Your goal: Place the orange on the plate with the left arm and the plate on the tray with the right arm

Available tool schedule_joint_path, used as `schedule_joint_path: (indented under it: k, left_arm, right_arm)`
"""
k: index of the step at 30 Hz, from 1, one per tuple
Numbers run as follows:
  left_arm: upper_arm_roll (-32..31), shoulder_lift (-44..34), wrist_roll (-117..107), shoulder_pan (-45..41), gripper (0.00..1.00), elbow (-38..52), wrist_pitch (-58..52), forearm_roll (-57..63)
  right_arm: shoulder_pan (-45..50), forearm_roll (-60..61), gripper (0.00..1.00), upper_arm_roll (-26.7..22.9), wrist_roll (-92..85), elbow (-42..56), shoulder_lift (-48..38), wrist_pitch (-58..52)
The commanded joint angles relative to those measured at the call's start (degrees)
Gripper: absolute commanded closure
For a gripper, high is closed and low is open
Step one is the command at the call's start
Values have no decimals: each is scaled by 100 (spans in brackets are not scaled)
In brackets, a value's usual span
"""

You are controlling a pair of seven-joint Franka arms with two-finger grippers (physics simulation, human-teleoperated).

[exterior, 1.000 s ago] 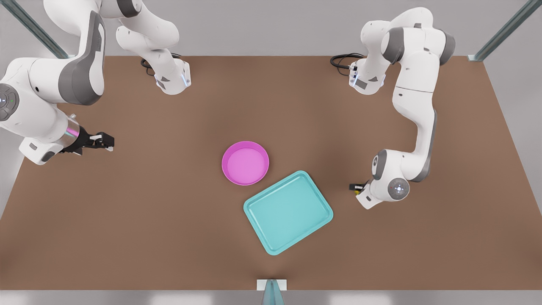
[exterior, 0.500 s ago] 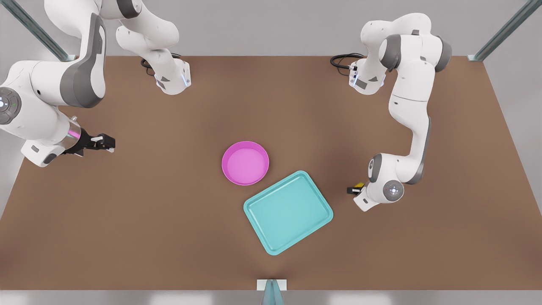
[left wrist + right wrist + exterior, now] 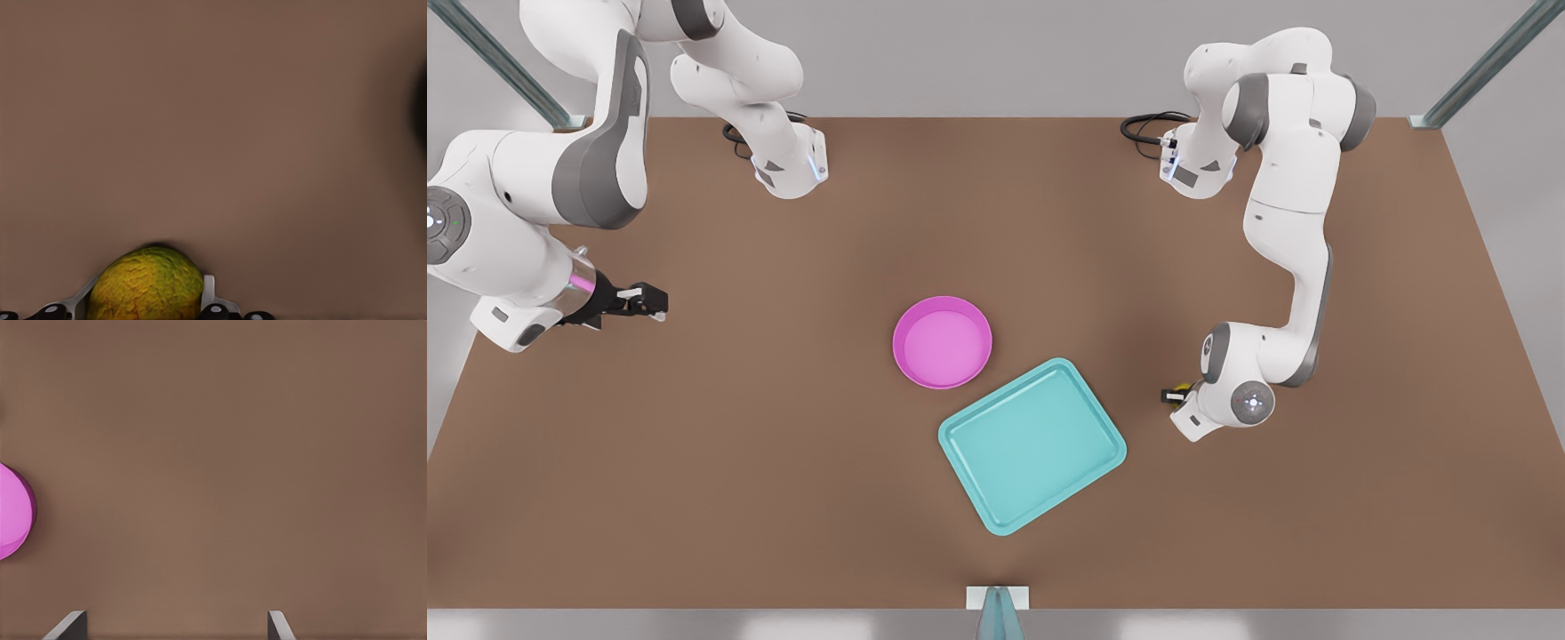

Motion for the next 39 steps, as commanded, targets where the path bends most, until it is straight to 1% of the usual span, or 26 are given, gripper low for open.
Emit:
schedule_joint_path:
  k: [1, 4, 5, 7, 8, 9, 10, 11, 13, 15, 17, 18, 19, 21, 22, 26, 27, 29, 30, 31, 32, 35, 36, 37, 38, 39]
  left_arm:
    - [1, 5, -44, 1, 33, 0, -9, -23]
    - [1, -21, -88, 1, 33, 18, -52, -23]
    - [-8, -48, -114, 1, 36, 18, -70, -32]
    - [1, -83, -158, -8, 36, 79, -289, -32]
    - [-8, -232, -167, -8, 36, 140, -641, -32]
    - [-34, -311, -254, -105, 36, 606, -1519, -32]
    - [-61, -285, -851, -535, 36, 1133, -2249, -40]
    - [-61, -303, -1396, -1044, 36, 1231, -2364, -84]
    - [-78, -153, -2846, -2064, 36, 1696, -2320, -163]
    - [-429, 31, -3769, -2592, 35, 2057, -2285, -638]
    - [-500, 304, -4341, -3067, 35, 2356, -2250, -647]
    - [-518, 383, -4482, -3181, 35, 2435, -2136, -708]
    - [-597, 532, -4701, -3278, 35, 2479, -1758, -752]
    - [-729, 980, -5097, -3418, 35, 3041, -1459, -752]
    - [-729, 1130, -5124, -3497, 35, 3164, -1213, -743]
    - [-729, 1227, -5124, -3550, 35, 3173, -835, -735]
    - [-676, 1306, -5115, -3550, 35, 3173, -282, -682]
    - [-641, 1350, -5115, -3541, 35, 3226, -88, -682]
    - [-641, 1350, -5124, -3541, 29, 3217, -88, -682]
    - [-641, 1350, -5132, -3541, 10, 3217, -88, -673]
    - [-641, 1341, -5132, -3541, 0, 3217, -88, -673]
    - [-641, 1297, -5124, -3541, 0, 3199, -105, -664]
    - [-510, 1105, -5028, -3489, 0, 3173, -394, -647]
    - [-185, 455, -4336, -3235, 0, 3147, -2181, -752]
    - [-122, -407, -3139, -2207, 0, 3173, -4084, -902]
    - [-70, -908, -2128, -1398, 0, 3208, -5140, -823]
  right_arm:
    - [0, 3, 0, -2, -9, 3, -7, 0]
    - [0, 3, 0, -2, -9, 3, -7, 0]
    - [0, 3, 0, -2, -9, 3, -7, 9]
    - [0, 3, 0, -2, -9, 3, -7, 9]
    - [0, 3, 0, -2, -9, 3, -7, 9]
    - [0, 3, 0, -2, -9, 11, 20, 9]
    - [0, 3, 0, -2, -9, 11, 20, 9]
    - [0, 3, 0, -2, -9, 11, 20, 9]
    - [0, 3, 0, -2, -9, 11, 20, 9]
    - [0, 3, 0, -2, -9, 3, 20, 9]
    - [0, 12, 0, -2, -9, 3, 20, 9]
    - [0, 3, 0, -2, -9, 3, 20, 9]
    - [0, 3, 0, -2, -9, 3, 20, 9]
    - [0, 3, 0, -2, -9, 3, 29, 9]
    - [0, 3, 0, -2, -9, 3, 29, 9]
    - [0, 3, 0, -2, -9, 3, 37, 18]
    - [0, 3, 0, -2, -9, 3, 37, 18]
    - [0, 3, 0, -2, -9, 3, 37, 18]
    - [0, 12, 0, -2, -9, 3, 37, 18]
    - [0, 12, 0, -2, -9, 11, 37, 18]
    - [0, 12, 0, -2, -9, 11, 37, 18]
    - [0, 12, 0, -2, -9, -6, 46, 18]
    - [0, 21, 0, -2, -9, -15, 64, 18]
    - [18, 152, 0, 6, -1, -6, 160, 44]
    - [106, 670, 0, 24, 0, -24, 397, 246]
    - [176, 1487, 0, 59, -9, -50, 977, 571]
